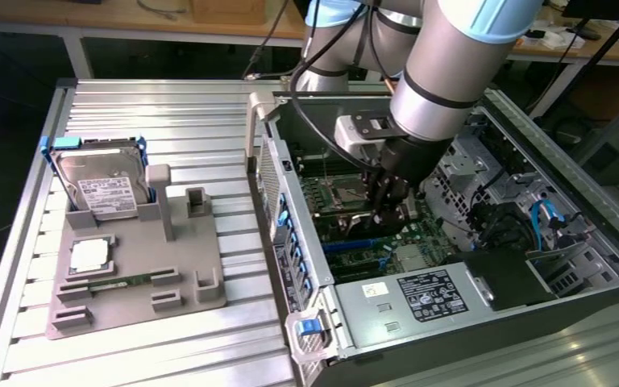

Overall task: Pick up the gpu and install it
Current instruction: 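Insert the gpu into the slot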

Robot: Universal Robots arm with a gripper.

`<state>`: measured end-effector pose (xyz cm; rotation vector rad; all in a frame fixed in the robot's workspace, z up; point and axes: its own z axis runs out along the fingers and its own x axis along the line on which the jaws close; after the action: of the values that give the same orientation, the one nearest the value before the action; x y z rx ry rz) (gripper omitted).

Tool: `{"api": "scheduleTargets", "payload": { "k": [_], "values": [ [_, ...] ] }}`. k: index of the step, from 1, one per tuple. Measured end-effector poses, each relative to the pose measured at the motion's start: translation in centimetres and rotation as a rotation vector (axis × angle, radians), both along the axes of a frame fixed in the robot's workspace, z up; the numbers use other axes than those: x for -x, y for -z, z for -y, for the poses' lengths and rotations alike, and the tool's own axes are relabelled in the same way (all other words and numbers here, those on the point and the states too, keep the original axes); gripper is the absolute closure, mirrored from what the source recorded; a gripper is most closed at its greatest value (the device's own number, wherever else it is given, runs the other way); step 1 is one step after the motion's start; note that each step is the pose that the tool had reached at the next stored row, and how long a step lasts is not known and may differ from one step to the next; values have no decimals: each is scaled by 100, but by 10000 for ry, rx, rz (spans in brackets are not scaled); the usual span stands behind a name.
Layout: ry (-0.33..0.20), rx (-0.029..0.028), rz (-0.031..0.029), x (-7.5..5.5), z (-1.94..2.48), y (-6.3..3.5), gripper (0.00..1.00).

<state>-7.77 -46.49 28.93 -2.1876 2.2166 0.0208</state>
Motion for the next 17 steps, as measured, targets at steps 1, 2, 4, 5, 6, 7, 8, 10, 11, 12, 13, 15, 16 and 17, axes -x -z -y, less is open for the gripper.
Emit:
{"api": "scheduleTargets", "payload": {
  "k": [1,2,4,5,6,7,8,10,11,12,13,15,16,17],
  "values": [
    [-1,1,0,2,0,1,73],
    [-2,0,0,6,0,2,73],
    [-1,-1,1,18,0,5,73],
    [-1,-2,1,23,0,6,73],
    [-2,-2,1,25,0,6,73],
    [-3,-1,0,26,0,6,73],
    [-3,-1,0,27,1,6,73],
    [-1,-2,0,28,1,7,73],
    [-1,-3,0,29,1,7,73],
    [-2,-6,-1,29,1,8,73],
    [-1,-9,-3,30,0,9,73],
    [-1,-19,-14,32,0,11,73],
    [0,-25,-20,32,0,12,73],
    [0,-29,-27,32,1,13,73]
  ]
}}
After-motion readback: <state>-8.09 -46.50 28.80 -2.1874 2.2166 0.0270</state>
